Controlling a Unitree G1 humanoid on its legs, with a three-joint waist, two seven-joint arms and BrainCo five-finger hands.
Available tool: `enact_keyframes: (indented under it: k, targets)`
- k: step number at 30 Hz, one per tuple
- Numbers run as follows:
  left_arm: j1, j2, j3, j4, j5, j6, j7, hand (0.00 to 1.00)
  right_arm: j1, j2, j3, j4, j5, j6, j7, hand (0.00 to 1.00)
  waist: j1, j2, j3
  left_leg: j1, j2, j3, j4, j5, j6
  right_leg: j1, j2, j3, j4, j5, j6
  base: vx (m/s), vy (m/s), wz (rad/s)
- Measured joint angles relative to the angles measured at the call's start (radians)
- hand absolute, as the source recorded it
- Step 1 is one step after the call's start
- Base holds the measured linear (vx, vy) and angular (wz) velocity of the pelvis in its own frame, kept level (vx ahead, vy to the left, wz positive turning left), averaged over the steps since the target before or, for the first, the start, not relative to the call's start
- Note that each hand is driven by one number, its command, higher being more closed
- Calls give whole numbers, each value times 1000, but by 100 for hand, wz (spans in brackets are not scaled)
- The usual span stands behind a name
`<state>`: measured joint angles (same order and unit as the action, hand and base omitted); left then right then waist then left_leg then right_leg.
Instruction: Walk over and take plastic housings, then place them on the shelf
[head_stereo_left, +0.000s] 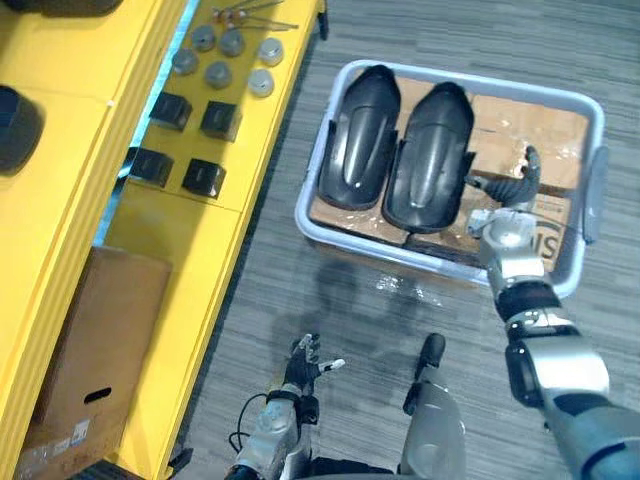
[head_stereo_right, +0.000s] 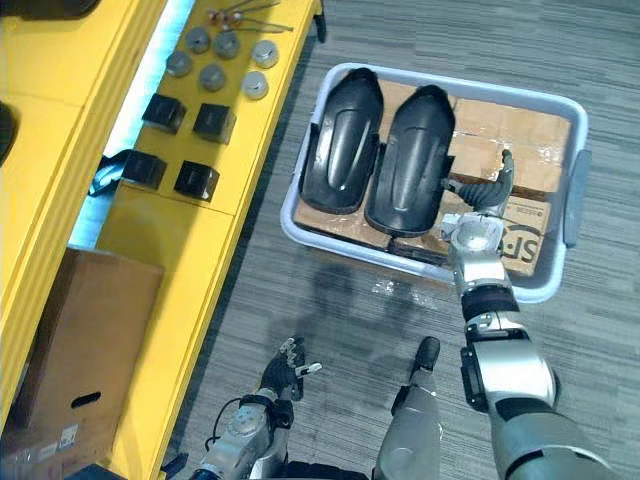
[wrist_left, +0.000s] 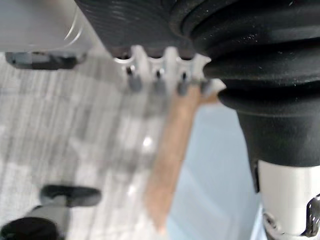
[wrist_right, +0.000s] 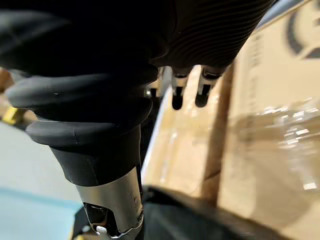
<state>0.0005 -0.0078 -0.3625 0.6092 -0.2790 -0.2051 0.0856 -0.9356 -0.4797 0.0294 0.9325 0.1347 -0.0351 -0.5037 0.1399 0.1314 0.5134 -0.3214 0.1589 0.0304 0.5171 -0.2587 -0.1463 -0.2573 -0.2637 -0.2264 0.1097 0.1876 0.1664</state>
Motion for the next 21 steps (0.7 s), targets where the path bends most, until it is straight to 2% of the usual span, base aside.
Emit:
enact_keyframes:
  k: [5,12,14,16,21]
  targets:
    - [-9,-1,6,1,-31,-11,-15,0,-43,-71,2,12,11,9,-2,0,12,32,10,-36,1,-20,22,0,0,-24,-2,-19,25,-2,-2,-50,28,7]
    - [-22,0,12,5,-110,-24,-29,0,-65,-117,23,162,11,224,15,0,37,48,6,-81,3,-23,57,0,0,-83,-10,-22,80,-13,-14,-72,32,-3]
    - [-22,0,14,10,-134,-35,-30,0,-70,-139,28,163,7,237,40,0,46,58,-1,-99,3,-26,70,0,0,-100,-12,-23,93,-16,-17,-69,36,1]
    - [-32,0,16,27,-202,-40,-49,0,-71,-192,62,174,-20,253,81,0,76,78,-14,-122,2,-29,81,0,0,-125,-16,-24,109,-17,-19,-65,49,3]
    - [-40,19,44,71,-275,-41,-70,0,-71,-279,114,176,-71,250,125,0,111,113,-39,-174,-12,-53,86,6,0,-175,-34,-45,147,-33,-24,-35,47,12]
